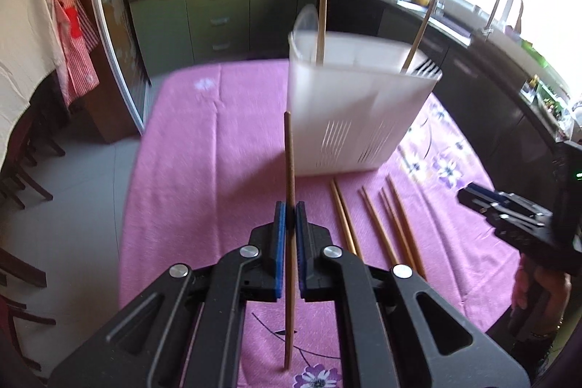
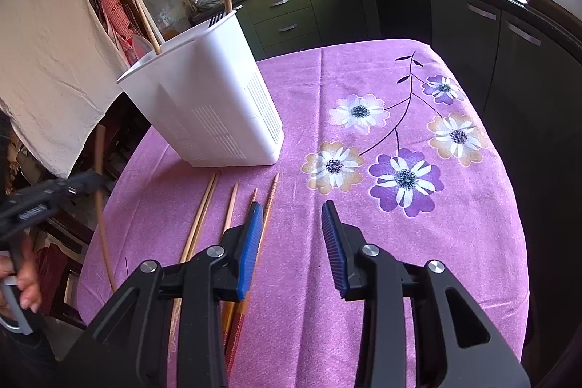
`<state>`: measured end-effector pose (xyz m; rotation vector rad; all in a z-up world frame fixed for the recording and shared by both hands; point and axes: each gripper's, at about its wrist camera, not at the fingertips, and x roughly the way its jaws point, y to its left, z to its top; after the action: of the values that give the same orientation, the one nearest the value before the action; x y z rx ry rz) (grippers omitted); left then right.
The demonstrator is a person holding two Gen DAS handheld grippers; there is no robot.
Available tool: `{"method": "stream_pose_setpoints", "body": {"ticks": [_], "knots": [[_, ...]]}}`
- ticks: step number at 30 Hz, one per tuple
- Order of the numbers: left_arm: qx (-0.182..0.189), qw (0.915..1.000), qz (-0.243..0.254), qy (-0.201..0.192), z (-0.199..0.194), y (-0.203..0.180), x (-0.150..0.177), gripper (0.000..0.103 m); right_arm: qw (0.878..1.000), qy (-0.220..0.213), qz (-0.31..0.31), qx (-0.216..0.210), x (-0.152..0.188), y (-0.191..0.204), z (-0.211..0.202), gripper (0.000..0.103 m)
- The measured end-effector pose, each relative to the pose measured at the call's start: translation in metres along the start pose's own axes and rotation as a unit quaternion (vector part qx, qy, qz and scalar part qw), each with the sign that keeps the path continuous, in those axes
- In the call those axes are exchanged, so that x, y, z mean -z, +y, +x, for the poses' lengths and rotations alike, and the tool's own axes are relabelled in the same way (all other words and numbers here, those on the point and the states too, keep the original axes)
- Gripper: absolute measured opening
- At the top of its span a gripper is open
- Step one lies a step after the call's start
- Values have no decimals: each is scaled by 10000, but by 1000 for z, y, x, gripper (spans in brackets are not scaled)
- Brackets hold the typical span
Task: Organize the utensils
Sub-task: 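Grasp another wooden chopstick with the left tool and lift it upright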
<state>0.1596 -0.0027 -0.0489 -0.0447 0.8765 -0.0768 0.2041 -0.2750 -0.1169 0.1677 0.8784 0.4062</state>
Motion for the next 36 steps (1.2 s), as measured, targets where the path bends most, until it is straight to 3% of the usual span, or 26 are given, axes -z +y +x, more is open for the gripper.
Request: {"method": "stream_pose_setpoints", "body": {"ticks": [7, 13, 23, 29, 32, 36], "knots": [[10, 9992, 64, -394, -35, -1, 2, 5, 9999, 156, -46, -14, -1, 2, 8, 34], [66, 9982, 131, -588, -51, -3, 10, 5, 9963, 845, -129, -113, -5, 3, 45, 37], [25, 9972, 225, -712, -60, 1, 16, 5, 9898, 1319, -510, 185, -13, 29, 82, 27], [91, 9969, 254, -741, -61, 5, 19, 5, 9860, 1441, -677, 502, -11, 44, 97, 27], [118, 9966, 284, -761, -61, 5, 19, 6, 9836, 1421, -828, 740, -10, 52, 101, 23], [169, 9964, 296, -773, -61, 6, 19, 6, 9826, 1312, -932, 929, -8, 64, 108, 9]]}}
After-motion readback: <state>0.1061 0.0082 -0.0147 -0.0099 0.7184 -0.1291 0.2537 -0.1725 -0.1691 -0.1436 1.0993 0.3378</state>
